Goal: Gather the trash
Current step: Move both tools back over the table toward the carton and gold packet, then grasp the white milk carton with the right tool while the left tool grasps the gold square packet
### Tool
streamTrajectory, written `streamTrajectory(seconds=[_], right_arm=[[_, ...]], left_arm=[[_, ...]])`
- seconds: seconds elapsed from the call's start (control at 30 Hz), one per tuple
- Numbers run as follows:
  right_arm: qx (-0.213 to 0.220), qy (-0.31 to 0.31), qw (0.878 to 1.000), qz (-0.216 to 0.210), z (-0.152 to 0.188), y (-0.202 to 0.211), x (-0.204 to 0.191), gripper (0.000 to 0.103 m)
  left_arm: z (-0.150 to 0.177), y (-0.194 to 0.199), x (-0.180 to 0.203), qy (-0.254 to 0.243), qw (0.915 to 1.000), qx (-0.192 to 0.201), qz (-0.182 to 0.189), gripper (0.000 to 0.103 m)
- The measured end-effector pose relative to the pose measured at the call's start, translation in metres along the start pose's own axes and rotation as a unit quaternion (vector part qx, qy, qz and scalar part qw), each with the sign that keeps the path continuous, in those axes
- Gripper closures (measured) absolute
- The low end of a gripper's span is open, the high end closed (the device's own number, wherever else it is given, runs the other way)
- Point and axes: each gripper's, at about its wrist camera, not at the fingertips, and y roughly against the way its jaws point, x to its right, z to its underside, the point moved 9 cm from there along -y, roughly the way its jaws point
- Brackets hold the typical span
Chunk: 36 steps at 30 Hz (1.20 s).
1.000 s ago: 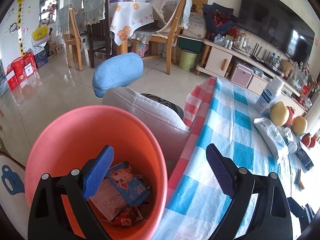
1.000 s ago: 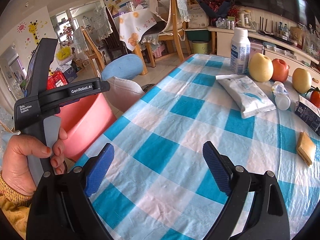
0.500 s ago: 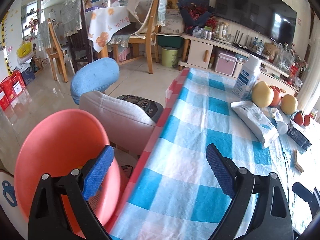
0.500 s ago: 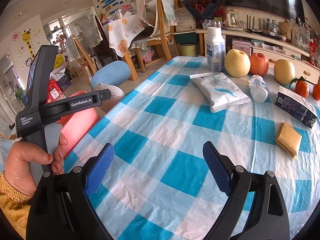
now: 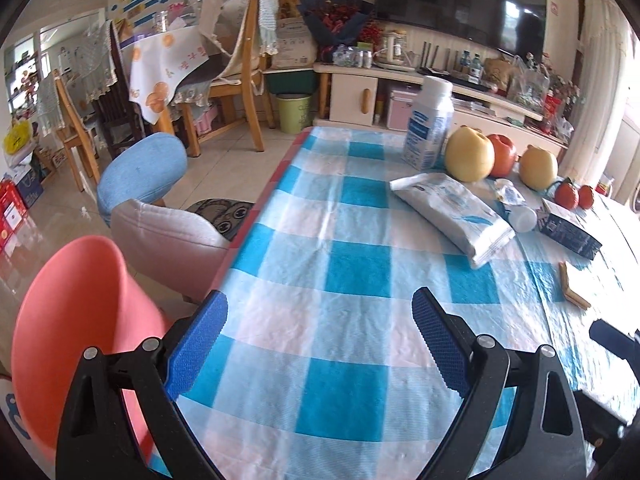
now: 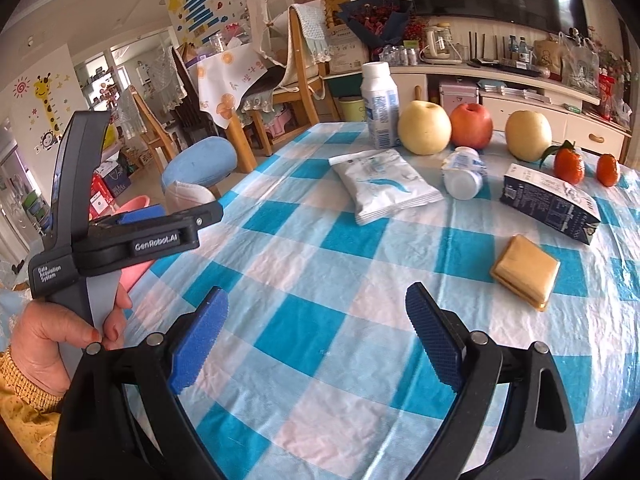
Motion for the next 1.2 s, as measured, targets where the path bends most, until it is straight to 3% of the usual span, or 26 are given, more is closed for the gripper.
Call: streamTrajectory(seconds=[0.73, 0.93, 1.2], right_arm=[[0.045, -0.047, 0.997, 0.045, -0.016, 0.038, 0.109, 0.012], [0.062, -0.081, 0.992, 0.070, -0.029, 0.050, 0.163, 0.012], [0.060, -0.171, 0.980, 0.079, -0.038, 0.040, 0.246, 0.012]], left_arm=[[0.025, -0.005, 0.115, -0.106, 0.9927, -0.011, 0.056, 0.010], [0.031, 0.001, 0.161, -0.136, 0.9855, -0.011, 0.102, 0.010], [0.033, 0.011, 0.239, -0.186, 0.9679, -0.006, 0.168, 0.010]])
